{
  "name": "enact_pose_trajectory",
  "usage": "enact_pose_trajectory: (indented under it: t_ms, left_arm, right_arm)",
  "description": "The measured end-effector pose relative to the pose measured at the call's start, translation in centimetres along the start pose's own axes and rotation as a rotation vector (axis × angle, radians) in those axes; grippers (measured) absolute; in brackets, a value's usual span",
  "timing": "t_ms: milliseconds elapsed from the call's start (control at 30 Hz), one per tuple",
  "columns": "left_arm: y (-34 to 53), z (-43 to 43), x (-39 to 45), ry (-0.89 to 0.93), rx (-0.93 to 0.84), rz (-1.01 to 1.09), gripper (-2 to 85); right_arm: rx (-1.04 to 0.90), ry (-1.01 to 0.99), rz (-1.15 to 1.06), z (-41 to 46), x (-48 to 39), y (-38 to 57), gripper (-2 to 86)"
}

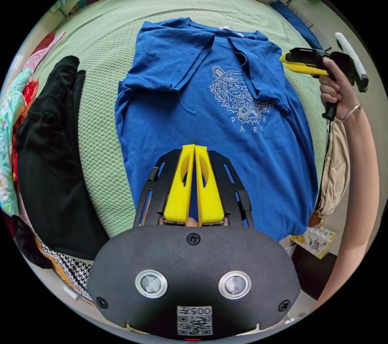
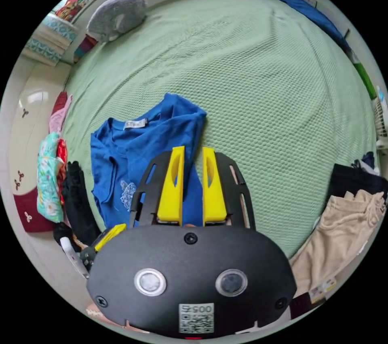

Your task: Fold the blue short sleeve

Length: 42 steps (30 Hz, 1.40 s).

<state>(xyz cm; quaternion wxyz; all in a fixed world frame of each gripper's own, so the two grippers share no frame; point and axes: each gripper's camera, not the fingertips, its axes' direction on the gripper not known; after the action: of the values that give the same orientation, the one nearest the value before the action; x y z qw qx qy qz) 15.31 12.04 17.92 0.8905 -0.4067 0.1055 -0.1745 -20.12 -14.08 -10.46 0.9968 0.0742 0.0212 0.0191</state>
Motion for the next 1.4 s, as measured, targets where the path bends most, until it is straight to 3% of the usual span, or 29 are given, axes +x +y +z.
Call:
enact_pose_trajectory:
  t_ms: [100, 233, 367, 500, 733, 933, 1067, 1267, 1400]
  left_arm:
    - [0.5, -0.2, -0.2, 0.009, 0.005, -0.005, -0.4]
    - [1.2, -0.6, -0.2, 0.001, 0.003, -0.004, -0.4]
    - [2.1, -1.1, 0.0, -0.017, 0.003, -0.001, -0.4]
    - [3.1, -1.5, 0.0, -0.025, 0.006, 0.003, -0.4]
    - [5.3, -2.5, -0.7, 0.005, 0.009, -0.007, -0.5]
    - [7.7, -3.4, -0.7, -0.004, 0.031, 0.018, -0.5]
    - [10.3, -4.1, -0.7, -0.004, 0.099, 0.079, -0.5]
    - [17.7, -7.7, 0.2, -0.142, 0.144, 0.174, -0.3]
    - [25.0, -11.2, -0.9, -0.223, 0.163, 0.202, -0.2]
  right_arm:
    - [0.023, -0.041, 0.02, 0.9, -0.3, -1.1, 3.5]
    - [0.053, 0.275, 0.002, 0.0, -2.3, -3.6, 1.0]
    - [0.125, 0.369, 0.002, -0.4, -3.7, -5.0, 0.9]
    - [0.056, 0.495, -0.086, 1.7, -5.7, -4.1, 5.0]
    - [0.013, 0.276, -0.293, 2.0, -5.6, 6.6, 6.0]
    - [-0.004, 0.488, -0.253, 5.2, -2.6, 12.5, -0.4]
    - [0.054, 0.469, -0.125, 2.4, -0.9, 16.5, -1.4]
    - [0.069, 0.425, -0.294, -1.3, -1.4, 30.9, 0.2]
    - [0.086, 0.344, -0.278, -2.2, 1.4, 39.2, 0.1]
